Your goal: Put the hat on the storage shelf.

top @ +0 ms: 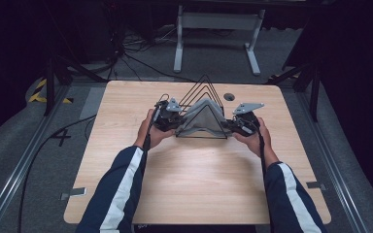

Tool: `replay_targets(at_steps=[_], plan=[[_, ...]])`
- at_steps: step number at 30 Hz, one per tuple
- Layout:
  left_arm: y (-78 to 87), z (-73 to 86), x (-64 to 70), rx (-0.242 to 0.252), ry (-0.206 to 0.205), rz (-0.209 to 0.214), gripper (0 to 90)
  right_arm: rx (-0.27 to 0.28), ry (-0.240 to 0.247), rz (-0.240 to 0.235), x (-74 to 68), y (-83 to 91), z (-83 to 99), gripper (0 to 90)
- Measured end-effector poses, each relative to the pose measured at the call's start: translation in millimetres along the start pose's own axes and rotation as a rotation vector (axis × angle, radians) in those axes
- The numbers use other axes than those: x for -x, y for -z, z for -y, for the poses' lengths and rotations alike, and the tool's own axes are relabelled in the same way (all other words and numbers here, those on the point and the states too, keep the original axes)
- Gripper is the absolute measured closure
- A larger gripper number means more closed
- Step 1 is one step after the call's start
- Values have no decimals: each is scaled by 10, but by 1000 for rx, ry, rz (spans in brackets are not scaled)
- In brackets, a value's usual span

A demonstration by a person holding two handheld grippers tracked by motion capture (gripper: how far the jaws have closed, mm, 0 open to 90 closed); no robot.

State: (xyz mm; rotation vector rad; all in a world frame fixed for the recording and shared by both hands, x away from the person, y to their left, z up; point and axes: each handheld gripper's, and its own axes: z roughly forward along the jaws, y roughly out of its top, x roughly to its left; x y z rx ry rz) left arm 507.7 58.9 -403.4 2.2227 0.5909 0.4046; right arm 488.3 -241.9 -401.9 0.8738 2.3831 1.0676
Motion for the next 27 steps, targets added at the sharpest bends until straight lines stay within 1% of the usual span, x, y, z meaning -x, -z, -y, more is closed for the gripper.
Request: replay_targets(at_steps=[1,3,7,11,13,14,15,16,20,22,24,27], plan=[[0,0,0,0,0,0,843,0,0,0,0,0,0,842],[-37,9,-7,-19,-7,-18,843,-3,-3,-3,5,-22,11,841],[-10,1,-3,-27,-18,-25,842,-20,18,8,-4,0,-28,838],[44,-5,-1,-36,-33,-36,842,-24,31,23,-14,42,-56,828],[76,-8,3,-48,-47,-51,842,-23,25,32,-17,55,-60,820],[94,-7,6,-40,-40,-55,842,-23,21,31,-18,60,-61,817],[117,-10,5,-51,-44,-55,841,-23,20,35,-19,68,-63,808],[133,-10,10,-44,-49,-62,840,-23,17,37,-20,75,-65,802],[238,-14,16,-57,-69,-79,835,-20,13,45,-19,121,-75,787],[294,-13,11,-61,-72,-77,835,-18,19,52,-21,160,-92,758],[315,-5,11,-62,-73,-77,836,-19,21,56,-21,170,-98,748],[350,28,22,-60,-72,-77,838,-13,26,55,-33,226,-119,701]])
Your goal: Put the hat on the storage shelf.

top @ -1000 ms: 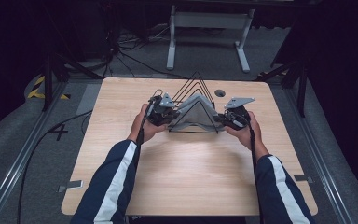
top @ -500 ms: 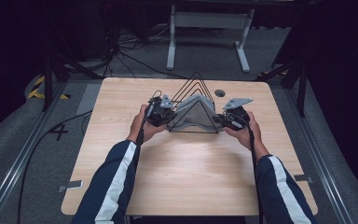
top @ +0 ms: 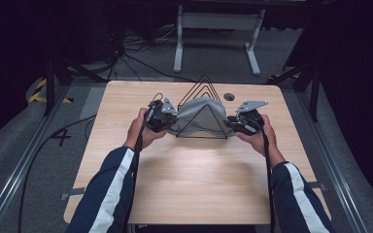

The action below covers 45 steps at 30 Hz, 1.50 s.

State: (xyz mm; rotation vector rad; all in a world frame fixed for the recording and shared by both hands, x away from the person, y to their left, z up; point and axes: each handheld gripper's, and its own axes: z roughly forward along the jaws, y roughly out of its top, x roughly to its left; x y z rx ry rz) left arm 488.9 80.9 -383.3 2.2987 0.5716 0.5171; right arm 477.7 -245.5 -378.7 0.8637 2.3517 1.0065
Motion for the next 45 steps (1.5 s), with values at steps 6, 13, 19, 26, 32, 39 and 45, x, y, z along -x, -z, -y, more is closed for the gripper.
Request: replay_targets(at_steps=[6,13,19,26,32,39,45], plan=[[105,121,17,-16,3,10,837,-2,0,-3,-12,76,1,682],[300,248,49,-20,-21,16,830,-31,41,-4,-69,188,22,682],[492,356,96,-41,-48,14,816,-42,69,-10,-127,342,80,682],[752,571,183,-57,-66,16,777,-60,89,-13,-179,449,181,676],[856,742,246,-57,-73,19,733,-64,96,-23,-217,527,275,672],[979,1011,274,-68,-55,33,618,-85,85,-22,-234,634,485,660],[1002,1221,324,-103,-27,25,527,-91,78,-10,-235,728,692,618]])
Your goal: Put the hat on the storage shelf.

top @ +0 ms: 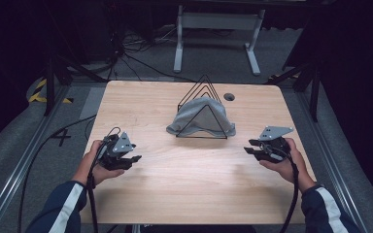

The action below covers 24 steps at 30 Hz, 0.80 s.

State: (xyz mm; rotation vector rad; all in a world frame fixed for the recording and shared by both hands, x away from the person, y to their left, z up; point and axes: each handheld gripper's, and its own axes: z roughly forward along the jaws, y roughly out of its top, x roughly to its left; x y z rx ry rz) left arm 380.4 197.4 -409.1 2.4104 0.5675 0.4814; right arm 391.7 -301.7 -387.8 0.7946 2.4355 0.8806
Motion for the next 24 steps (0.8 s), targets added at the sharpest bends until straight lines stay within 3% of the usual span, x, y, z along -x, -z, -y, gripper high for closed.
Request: replay_targets(at_steps=[4,7,10,16,18,20,22,24], plan=[[10,162,49,-24,38,-20,462,7,-4,-3,-10,74,230,588],[37,307,61,-26,70,-3,399,33,-26,-29,-3,145,440,569],[59,457,83,-33,101,0,353,44,-28,-18,-11,215,646,550],[60,808,181,21,177,72,285,52,-144,-32,-68,262,1096,486],[54,858,186,22,188,81,266,53,-170,-40,-73,255,1146,469],[39,951,198,32,215,97,264,52,-211,-19,-100,239,1225,431],[8,1034,226,50,238,73,237,48,-223,-21,-122,210,1273,414],[9,1100,261,99,250,62,214,64,-228,-4,-141,187,1300,387]])
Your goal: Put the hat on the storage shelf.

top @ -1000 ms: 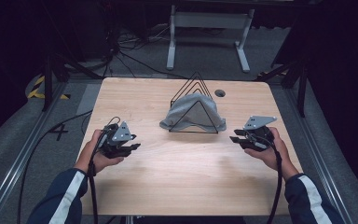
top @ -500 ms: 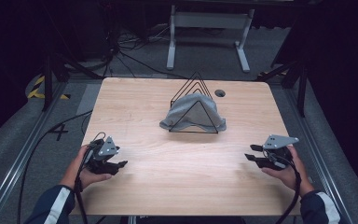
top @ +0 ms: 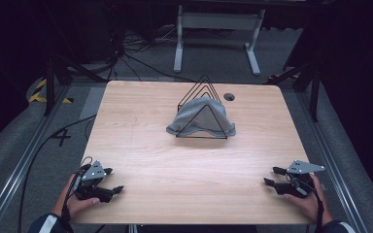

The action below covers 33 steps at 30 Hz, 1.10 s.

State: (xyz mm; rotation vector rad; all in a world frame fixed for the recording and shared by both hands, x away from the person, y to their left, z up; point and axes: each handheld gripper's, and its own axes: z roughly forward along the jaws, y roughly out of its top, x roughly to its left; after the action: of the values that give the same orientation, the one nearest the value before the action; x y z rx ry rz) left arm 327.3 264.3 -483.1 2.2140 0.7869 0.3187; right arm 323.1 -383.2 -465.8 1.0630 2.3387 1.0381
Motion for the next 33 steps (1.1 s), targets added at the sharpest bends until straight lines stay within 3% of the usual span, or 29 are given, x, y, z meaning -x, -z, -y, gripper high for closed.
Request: replay_targets(at_steps=[4,8,11,33], plan=[[3,8,5,-1,0,-6,207,11,-14,-15,3,0,16,353],[12,2,-6,-16,-5,-21,174,1,-7,6,-11,-6,11,317],[-7,4,8,-8,27,-24,154,-1,-26,30,-5,-12,11,291],[-8,-5,4,-16,18,-31,144,-3,-56,63,11,-6,14,287]])
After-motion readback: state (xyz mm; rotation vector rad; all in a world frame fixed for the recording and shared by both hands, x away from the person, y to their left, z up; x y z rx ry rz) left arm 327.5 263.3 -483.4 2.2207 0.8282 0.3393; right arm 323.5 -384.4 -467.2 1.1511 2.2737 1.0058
